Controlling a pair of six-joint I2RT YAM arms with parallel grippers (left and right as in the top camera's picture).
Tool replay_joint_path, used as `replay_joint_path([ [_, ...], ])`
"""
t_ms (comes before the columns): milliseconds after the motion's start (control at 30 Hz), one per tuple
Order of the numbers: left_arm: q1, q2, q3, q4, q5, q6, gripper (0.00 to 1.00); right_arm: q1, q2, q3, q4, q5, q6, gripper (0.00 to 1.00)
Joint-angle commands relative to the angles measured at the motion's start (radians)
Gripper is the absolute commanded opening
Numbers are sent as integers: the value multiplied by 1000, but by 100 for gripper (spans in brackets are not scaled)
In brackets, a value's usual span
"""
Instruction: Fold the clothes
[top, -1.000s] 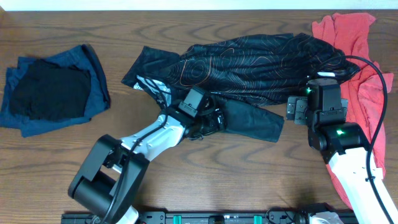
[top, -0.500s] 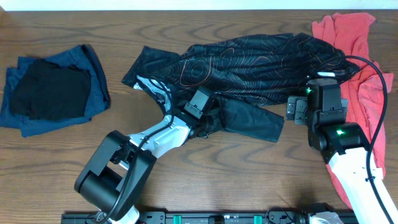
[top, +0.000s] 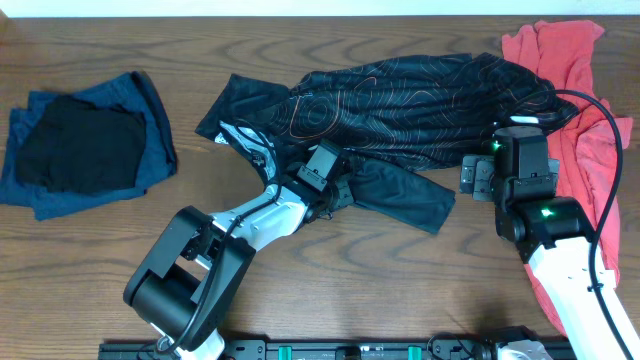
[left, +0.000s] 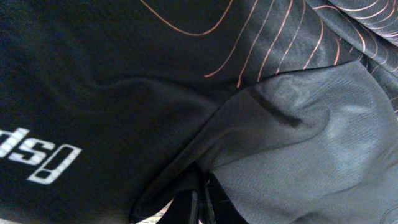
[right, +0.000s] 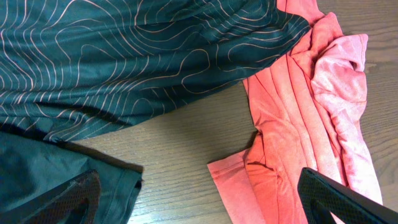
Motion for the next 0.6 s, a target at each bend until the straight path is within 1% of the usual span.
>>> replay_joint_path([
  [0,1,30,-26,-23,-63,27,6,-6,-9,6,-1,3,15,99],
  [133,1,-50,-26,-105,-61,95,6,-6,-9,6,-3,3,15,99],
  [267,3,-197,-26,-274,-81,175,6,-6,-9,6,-22,-5,33,99],
  [433,53,-410,-26,-565,-217,192,6,-6,-9,5,-67,-5,106,99],
  [567,141,-548,-26,-724,-309,200,6,-6,-7,5,-83,-12,121,99],
])
